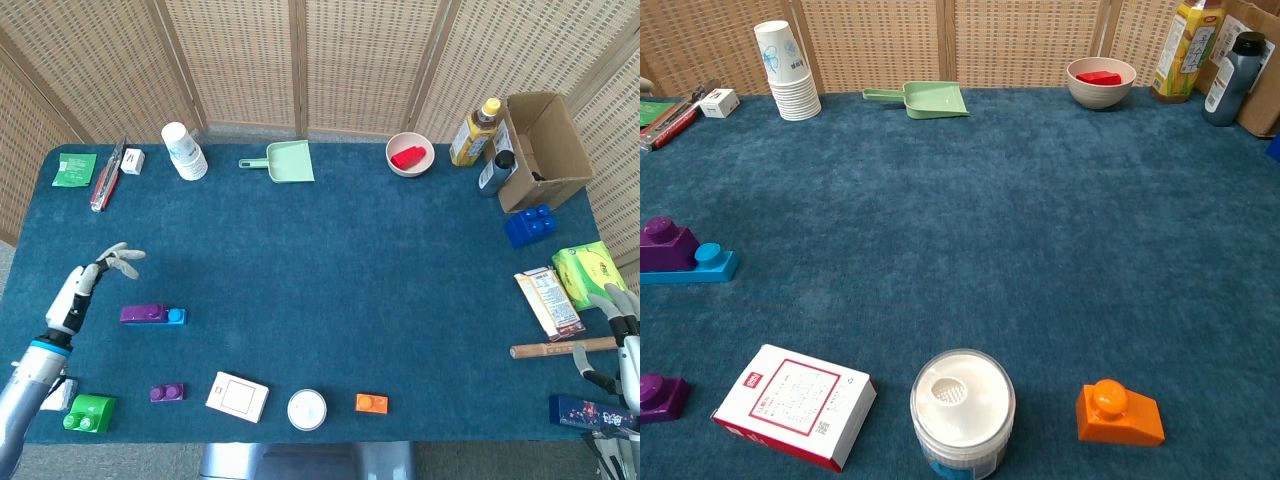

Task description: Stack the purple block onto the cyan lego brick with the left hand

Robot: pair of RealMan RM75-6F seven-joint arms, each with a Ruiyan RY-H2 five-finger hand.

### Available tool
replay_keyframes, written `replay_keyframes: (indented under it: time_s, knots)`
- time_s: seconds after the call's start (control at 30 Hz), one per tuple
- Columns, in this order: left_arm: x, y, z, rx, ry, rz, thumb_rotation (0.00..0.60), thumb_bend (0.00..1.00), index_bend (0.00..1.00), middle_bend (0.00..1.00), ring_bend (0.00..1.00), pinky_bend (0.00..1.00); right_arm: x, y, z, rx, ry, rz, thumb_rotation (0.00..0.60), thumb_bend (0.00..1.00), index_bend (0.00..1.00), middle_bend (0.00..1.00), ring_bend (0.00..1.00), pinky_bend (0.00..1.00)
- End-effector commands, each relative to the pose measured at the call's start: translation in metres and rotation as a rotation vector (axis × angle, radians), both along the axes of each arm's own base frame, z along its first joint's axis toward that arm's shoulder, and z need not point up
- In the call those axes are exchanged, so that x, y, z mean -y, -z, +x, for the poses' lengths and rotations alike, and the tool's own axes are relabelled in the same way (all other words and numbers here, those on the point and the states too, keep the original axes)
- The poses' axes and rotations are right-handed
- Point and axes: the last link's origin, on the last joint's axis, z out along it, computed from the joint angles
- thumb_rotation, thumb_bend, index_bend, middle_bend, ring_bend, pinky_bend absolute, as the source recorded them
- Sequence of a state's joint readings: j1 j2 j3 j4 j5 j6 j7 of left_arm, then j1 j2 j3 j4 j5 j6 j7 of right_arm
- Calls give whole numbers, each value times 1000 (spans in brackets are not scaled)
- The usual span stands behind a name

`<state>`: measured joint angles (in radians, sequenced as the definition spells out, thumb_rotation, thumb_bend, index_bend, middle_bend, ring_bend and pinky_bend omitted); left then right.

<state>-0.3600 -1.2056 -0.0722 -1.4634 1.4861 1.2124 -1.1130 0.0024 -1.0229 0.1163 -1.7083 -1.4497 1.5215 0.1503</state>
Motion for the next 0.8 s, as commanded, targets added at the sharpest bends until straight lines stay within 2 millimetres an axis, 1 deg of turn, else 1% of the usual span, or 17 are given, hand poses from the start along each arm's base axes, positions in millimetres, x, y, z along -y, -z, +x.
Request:
replay_keyframes:
  time_s: [0.03, 0.17, 0.2, 0.37, 0.6, 0.67, 0.8]
  knots:
    - [19, -29, 0, -130, -33, 57, 0, 349, 455, 293, 100, 45, 6, 2, 3, -25, -5, 7, 598, 370, 162, 96, 0, 39]
    - [33, -44, -3, -286, -50, 97, 1, 349, 433, 292, 100, 46, 12, 6, 6, -60, -6, 23, 600, 371, 162, 96, 0, 39]
    - [39, -49, -4, -353, -54, 110, 2, 349, 420, 289, 100, 46, 13, 7, 6, -77, -6, 29, 600, 371, 162, 96, 0, 39]
    - [60, -61, -7, -534, -79, 142, 6, 349, 380, 273, 99, 47, 17, 11, 8, -151, 2, 44, 600, 371, 162, 94, 0, 39]
    - [97, -74, -9, -737, -111, 156, 10, 350, 330, 239, 77, 41, 11, 16, 9, -207, 11, 73, 600, 369, 164, 93, 0, 39]
    - [107, -77, -11, -805, -123, 162, 25, 349, 321, 230, 68, 30, 9, 16, 9, -219, 10, 80, 600, 370, 167, 92, 0, 39]
    - [127, -81, -13, -914, -155, 176, 94, 349, 320, 218, 62, 1, 7, 17, 11, -229, 13, 88, 600, 371, 170, 92, 0, 39]
